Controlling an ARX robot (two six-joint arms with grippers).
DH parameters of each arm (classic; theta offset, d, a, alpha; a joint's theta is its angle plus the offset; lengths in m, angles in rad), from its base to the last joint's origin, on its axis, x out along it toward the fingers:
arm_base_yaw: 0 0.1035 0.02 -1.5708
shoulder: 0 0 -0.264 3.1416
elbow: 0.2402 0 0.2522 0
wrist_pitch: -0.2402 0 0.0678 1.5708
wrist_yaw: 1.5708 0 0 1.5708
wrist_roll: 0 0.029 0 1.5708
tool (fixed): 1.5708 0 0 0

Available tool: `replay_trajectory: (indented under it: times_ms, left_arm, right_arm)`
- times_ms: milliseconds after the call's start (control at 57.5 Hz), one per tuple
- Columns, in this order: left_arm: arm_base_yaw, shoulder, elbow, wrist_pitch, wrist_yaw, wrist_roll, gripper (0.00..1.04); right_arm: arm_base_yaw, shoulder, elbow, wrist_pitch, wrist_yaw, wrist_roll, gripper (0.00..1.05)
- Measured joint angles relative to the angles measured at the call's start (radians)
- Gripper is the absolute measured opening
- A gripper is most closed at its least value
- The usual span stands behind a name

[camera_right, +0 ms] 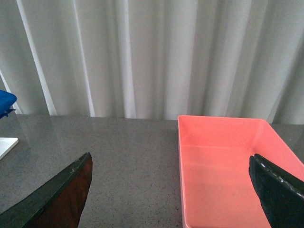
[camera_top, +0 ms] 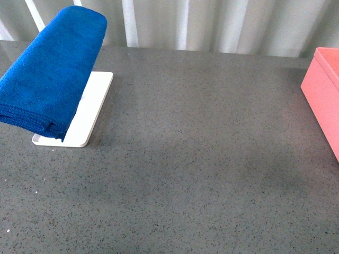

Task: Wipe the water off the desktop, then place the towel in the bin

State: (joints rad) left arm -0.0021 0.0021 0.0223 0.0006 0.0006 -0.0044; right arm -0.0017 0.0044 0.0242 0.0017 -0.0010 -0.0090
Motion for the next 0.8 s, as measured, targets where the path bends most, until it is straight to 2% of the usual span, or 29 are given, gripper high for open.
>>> replay_trajectory:
  times_ms: [800]
  left_arm:
    - [0.0, 0.0, 0.0, 0.0, 0.0, 0.0, 0.98]
  right_arm:
    - [0.0, 0.0, 0.0, 0.0, 0.0, 0.0, 0.98]
